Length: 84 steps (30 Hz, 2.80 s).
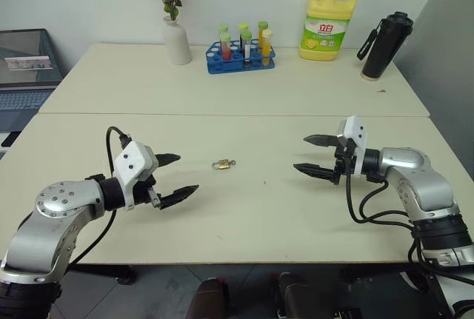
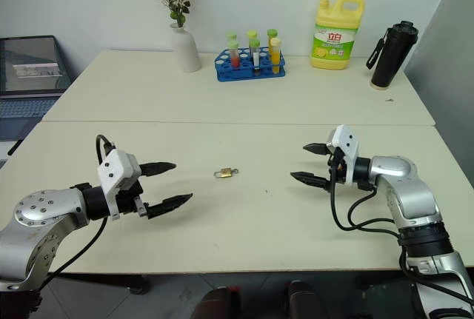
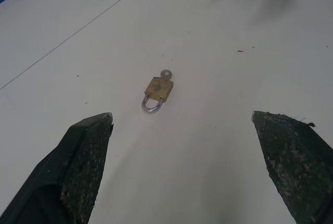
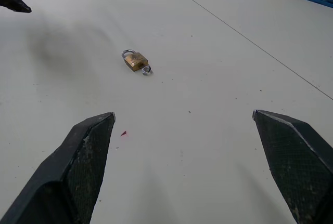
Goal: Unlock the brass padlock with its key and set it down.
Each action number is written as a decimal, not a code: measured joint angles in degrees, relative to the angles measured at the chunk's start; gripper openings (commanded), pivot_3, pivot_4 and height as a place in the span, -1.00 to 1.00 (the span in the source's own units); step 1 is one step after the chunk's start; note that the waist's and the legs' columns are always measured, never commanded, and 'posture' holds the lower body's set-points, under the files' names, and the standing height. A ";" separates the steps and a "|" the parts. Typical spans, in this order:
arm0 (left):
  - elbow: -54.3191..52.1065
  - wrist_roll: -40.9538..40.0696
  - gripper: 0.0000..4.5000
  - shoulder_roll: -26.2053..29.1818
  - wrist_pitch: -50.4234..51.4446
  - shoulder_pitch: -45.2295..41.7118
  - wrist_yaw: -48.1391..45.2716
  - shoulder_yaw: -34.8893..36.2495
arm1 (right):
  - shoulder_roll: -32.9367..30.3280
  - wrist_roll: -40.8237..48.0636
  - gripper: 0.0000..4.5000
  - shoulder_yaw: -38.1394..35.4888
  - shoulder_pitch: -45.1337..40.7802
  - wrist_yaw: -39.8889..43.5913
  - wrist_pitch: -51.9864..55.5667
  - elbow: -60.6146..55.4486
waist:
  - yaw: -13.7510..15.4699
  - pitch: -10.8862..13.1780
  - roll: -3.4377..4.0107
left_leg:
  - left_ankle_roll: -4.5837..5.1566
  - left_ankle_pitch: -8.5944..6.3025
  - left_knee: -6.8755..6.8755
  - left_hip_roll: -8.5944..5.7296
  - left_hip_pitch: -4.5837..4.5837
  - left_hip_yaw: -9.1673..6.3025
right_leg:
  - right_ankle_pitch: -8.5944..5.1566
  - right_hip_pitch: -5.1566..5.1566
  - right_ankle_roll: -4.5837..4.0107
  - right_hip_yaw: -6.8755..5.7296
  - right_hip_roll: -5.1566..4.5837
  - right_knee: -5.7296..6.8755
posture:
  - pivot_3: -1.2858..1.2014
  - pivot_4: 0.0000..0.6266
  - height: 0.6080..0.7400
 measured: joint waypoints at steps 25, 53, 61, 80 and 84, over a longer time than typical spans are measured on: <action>9.11 6.42 1.00 -3.14 -6.71 -5.54 -1.27 -4.43 | 0.83 1.34 0.98 2.34 1.98 -0.10 8.25 -7.60 | 0.14 0.00 0.00 | 0.00 0.00 0.05 -0.04 -0.02 -0.05 | 0.02 0.00 -0.02 -0.04 0.02 0.03 | 0.03 -0.52 1.00; 57.37 22.35 0.72 -16.90 -28.26 -36.04 -13.85 -21.84 | -2.39 8.05 1.00 1.91 4.85 -10.09 30.19 -24.33 | -0.05 -0.02 -0.04 | 0.00 0.00 0.08 -0.02 -0.10 -0.13 | 0.02 -0.03 -0.01 -0.06 0.40 0.04 | 0.03 -0.52 1.00; 62.69 23.22 -0.44 -18.82 -29.39 -38.85 -15.81 -21.92 | -3.41 9.59 1.00 1.44 5.00 -11.24 31.01 -25.40 | 0.07 -0.04 -0.06 | 0.01 0.00 0.12 -0.04 -0.07 -0.16 | -0.10 0.03 0.22 -0.08 0.41 0.06 | 0.03 -0.52 1.00; 36.97 24.13 -0.57 -20.40 -30.23 -31.37 -18.22 -25.11 | -6.02 7.01 1.00 -7.74 16.83 -11.20 15.41 -25.49 | 0.57 -0.06 -0.09 | 0.01 0.00 0.14 -0.10 -0.18 -0.16 | 0.02 0.01 0.05 -0.07 0.32 -0.01 | 0.03 -0.52 1.00; 30.72 23.76 -0.57 -21.67 -33.47 -31.37 -17.82 -25.87 | -7.79 7.95 1.00 -10.54 19.09 -9.81 14.10 -24.75 | 0.13 -0.06 -0.08 | 0.01 0.00 0.13 -0.03 -0.08 -0.10 | -0.12 0.03 0.28 0.04 0.39 0.03 | 0.03 -0.52 1.00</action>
